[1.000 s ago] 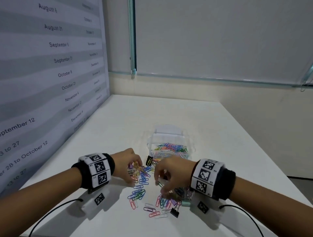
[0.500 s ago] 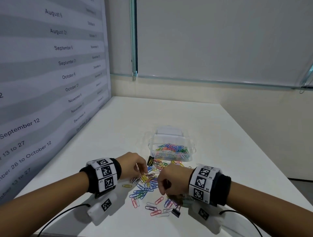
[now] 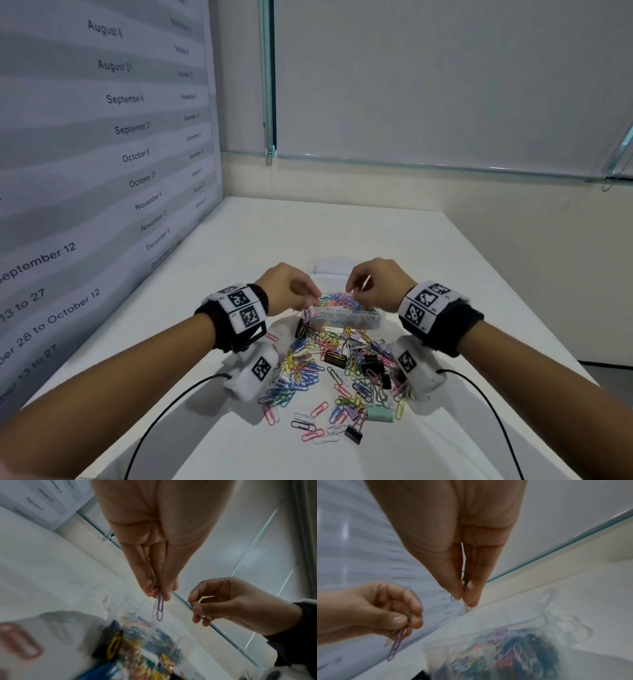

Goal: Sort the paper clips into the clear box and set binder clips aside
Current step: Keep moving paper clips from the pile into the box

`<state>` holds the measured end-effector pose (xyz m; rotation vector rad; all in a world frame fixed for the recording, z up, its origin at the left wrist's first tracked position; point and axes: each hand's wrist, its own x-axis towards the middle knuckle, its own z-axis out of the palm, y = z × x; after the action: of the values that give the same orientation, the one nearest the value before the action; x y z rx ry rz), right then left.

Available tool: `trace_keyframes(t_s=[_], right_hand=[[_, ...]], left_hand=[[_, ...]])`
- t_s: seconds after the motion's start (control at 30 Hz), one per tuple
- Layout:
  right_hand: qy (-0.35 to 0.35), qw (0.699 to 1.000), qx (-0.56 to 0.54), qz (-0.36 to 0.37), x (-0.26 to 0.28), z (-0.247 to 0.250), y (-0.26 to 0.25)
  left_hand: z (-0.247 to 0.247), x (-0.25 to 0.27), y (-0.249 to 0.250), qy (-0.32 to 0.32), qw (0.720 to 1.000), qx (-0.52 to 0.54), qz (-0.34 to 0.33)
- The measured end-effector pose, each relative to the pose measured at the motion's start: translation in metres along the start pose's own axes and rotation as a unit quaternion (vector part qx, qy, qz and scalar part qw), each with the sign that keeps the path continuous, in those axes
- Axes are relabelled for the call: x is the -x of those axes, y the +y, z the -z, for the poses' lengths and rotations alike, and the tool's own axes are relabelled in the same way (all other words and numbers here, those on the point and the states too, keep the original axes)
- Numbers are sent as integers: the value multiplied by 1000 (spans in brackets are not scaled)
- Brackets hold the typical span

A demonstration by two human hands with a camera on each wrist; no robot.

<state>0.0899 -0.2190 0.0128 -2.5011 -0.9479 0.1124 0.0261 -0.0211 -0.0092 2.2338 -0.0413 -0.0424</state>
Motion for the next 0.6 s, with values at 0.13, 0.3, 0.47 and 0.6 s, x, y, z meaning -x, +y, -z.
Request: trace_keyframes(t_s=[0.13, 0.3, 0.47, 0.6], right_hand=[[54, 997, -26, -46, -10, 4, 15], [18, 999, 26, -31, -4, -2, 18], [-62, 996, 56, 12, 12, -10, 3], [-138, 987, 66, 50, 26, -21, -12]], left_hand=[[-5, -20, 17, 26, 998, 54, -13], [-18, -38, 27, 52, 994, 100, 2], [-25, -40, 19, 33, 999, 32, 27], [-19, -30, 9, 13, 999, -47, 7]])
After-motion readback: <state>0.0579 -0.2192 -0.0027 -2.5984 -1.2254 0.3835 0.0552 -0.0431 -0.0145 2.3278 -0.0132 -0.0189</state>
